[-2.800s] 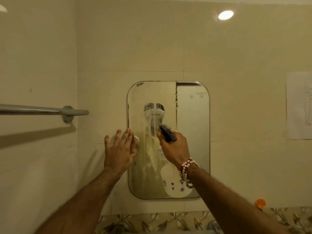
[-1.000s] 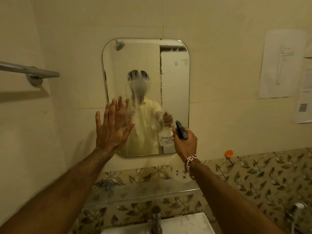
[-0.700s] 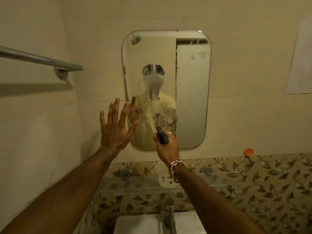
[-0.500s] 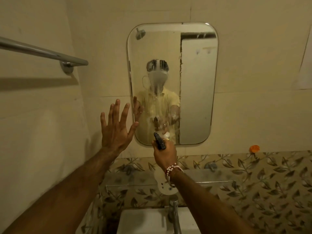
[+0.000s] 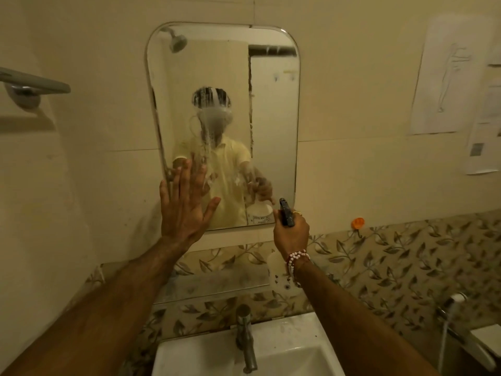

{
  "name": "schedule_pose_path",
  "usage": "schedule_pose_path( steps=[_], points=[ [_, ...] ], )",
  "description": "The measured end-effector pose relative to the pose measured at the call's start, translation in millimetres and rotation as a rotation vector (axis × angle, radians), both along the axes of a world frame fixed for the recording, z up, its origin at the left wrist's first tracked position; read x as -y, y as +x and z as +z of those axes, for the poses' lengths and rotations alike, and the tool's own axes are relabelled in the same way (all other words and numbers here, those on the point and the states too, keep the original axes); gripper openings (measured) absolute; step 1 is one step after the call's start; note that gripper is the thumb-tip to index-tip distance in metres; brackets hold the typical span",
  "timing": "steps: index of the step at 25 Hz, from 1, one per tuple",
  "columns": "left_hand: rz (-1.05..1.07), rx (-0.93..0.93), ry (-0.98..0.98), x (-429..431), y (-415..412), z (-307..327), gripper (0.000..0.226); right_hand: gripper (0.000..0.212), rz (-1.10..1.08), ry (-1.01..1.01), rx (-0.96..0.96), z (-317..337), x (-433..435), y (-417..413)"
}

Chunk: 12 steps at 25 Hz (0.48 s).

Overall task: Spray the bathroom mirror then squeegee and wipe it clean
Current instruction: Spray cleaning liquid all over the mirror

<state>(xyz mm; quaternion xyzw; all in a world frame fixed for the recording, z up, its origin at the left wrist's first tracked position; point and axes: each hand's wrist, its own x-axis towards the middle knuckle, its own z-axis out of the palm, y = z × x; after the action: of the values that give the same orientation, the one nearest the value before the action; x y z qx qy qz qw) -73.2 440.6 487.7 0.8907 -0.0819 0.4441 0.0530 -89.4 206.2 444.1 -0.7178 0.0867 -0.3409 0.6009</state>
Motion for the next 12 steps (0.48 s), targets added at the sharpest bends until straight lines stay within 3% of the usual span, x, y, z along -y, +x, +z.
schedule_pose_path(
  steps=[12],
  points=[
    [0.106, 0.024, -0.027, -65.1, -10.5, -9.6, 0.075, 0.021, 0.329, -0.263, -0.074, -37.4, -121.6, -18.5]
  ],
)
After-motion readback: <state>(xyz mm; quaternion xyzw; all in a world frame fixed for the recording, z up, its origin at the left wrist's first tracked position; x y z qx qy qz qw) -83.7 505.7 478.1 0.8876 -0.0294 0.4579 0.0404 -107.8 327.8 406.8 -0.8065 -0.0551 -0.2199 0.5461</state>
